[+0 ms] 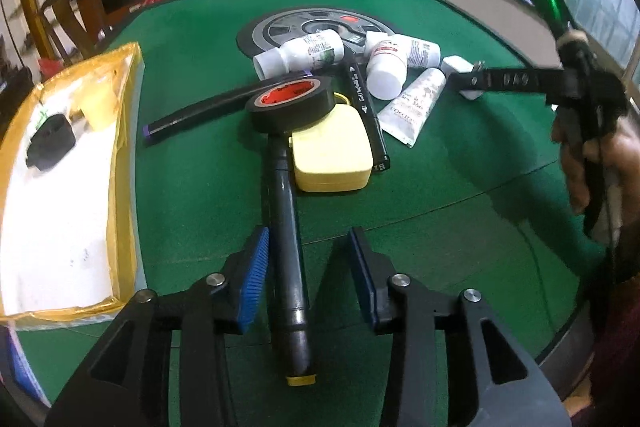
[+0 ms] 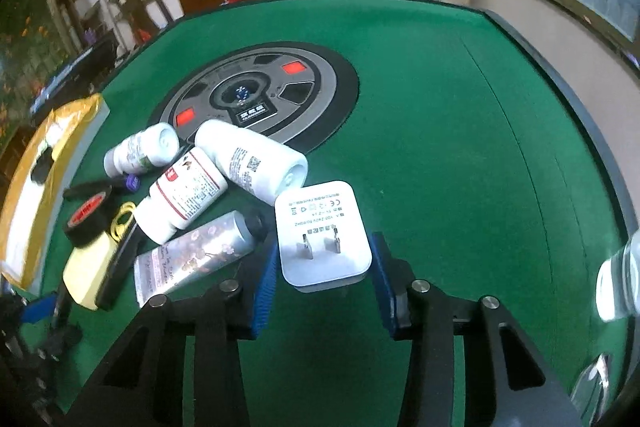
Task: Organize rigid objects
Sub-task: 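Grasp the white plug with the right tool while the left tool holds the marker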
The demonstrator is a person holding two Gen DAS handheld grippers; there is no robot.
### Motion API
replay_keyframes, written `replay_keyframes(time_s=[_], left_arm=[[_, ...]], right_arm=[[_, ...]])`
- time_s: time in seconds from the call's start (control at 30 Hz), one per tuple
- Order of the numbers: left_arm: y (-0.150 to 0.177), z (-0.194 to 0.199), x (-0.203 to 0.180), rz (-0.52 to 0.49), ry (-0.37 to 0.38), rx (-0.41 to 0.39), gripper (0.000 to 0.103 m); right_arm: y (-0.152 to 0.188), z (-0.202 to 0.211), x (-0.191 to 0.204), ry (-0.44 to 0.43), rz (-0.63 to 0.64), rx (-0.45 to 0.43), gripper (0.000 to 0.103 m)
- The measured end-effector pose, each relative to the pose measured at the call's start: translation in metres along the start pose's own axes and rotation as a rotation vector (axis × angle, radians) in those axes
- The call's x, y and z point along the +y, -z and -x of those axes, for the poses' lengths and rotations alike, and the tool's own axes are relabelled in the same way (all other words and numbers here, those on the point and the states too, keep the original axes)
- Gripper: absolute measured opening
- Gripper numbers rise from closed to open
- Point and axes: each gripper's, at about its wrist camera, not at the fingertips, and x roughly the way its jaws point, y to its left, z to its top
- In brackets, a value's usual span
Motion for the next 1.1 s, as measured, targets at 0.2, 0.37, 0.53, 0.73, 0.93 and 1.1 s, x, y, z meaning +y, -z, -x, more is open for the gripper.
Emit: replay_keyframes(time_s=[0.2,0.37,0.53,0.73,0.93,1.1], left_arm=[[0.002,0.003,0.01,0.044,-0.005,-0.01,0.015],[-0.004,-0.002,0.007,0.029,-0.039,-0.004,0.015],[-0.005,-0.003,0.01,0.039,-0.04,-0.013,0.016],[-0.006,-0.004,0.011,0.049,-0.032,-0.013,0.015],[-0.004,0.0,0.007,0.026,-0.067,-0.02,0.012],[0.001,0.006,0.015,0.072,-0.035,-0.041,0.012]], right_arm=[[-0.004,0.008,-0.009,-0.02,-0.057,-0.029,0.038],[-0.004,0.01,-0.006,-0.018,-0.047,-0.043,0.038],[-0.005,0.015,-0.001,-0.028,-0.045,-0.061,0.038],[-0.005,0.02,0.0,-0.045,-0.046,-0.077,0.038],[-0.005,0.021,0.0,-0.054,-0.057,-0.083,0.038],[-0.006,0.028,0.002,-0.069,-0.06,-0.105,0.038]])
